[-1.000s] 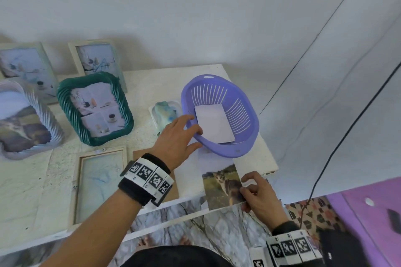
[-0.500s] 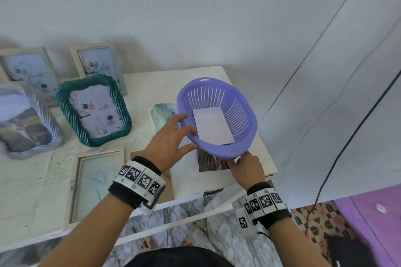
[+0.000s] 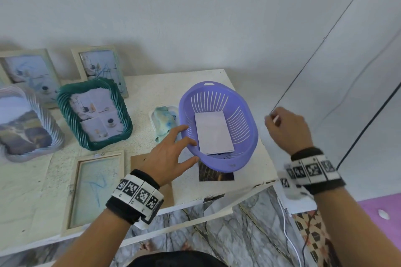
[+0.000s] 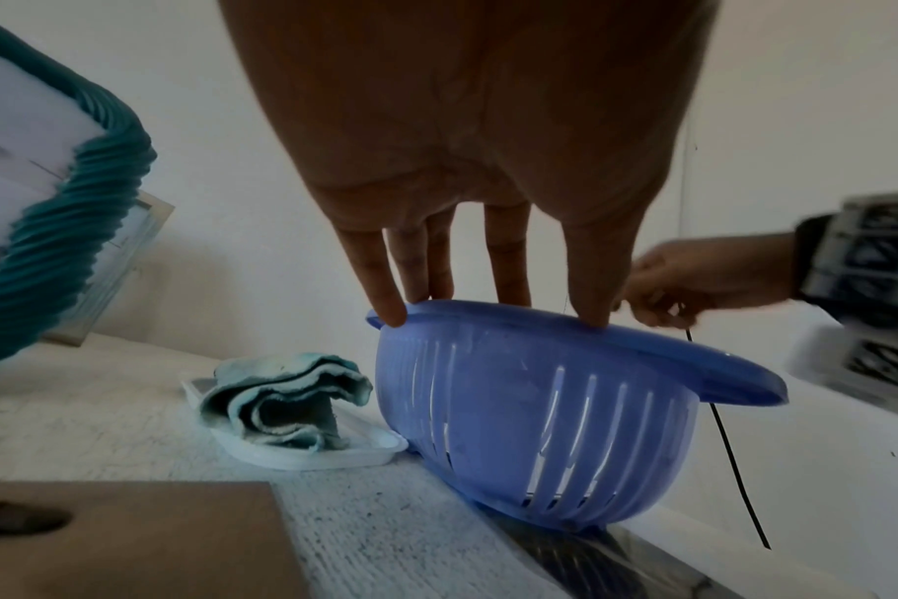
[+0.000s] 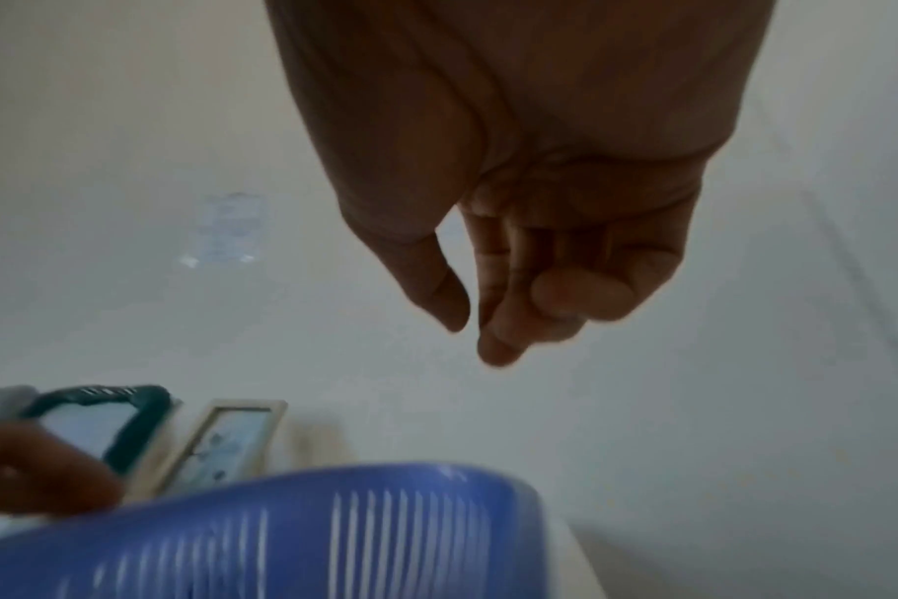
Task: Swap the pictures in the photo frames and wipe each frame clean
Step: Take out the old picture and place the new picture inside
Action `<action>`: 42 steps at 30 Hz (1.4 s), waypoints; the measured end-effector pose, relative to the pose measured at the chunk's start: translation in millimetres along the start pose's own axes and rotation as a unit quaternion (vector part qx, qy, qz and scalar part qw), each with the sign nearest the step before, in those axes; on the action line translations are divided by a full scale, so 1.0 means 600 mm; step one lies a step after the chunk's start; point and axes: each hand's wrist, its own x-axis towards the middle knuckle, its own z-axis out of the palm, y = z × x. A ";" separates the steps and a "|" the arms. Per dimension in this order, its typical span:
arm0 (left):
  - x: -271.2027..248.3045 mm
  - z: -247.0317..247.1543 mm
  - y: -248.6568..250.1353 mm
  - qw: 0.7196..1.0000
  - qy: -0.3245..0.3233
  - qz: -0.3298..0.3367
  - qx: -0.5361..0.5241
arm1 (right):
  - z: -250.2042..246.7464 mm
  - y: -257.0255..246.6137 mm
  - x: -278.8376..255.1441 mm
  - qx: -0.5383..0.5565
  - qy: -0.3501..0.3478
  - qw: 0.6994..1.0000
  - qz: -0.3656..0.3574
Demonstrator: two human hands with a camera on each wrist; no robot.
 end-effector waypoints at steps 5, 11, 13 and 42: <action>-0.003 0.001 0.005 1.000 0.004 -0.010 -0.006 | -0.011 -0.137 0.086 -0.008 -0.117 0.980 -0.163; -0.004 0.000 0.010 1.000 0.003 -0.020 -0.001 | 0.135 -0.227 0.161 -0.234 -0.282 0.906 -0.212; -0.005 -0.001 0.013 1.000 0.001 -0.020 0.005 | 0.187 -0.212 0.176 -0.312 -0.309 0.872 -0.216; -0.041 -0.093 0.005 0.948 0.181 -0.088 -0.246 | -0.040 -0.271 0.073 0.095 -0.087 0.956 -0.265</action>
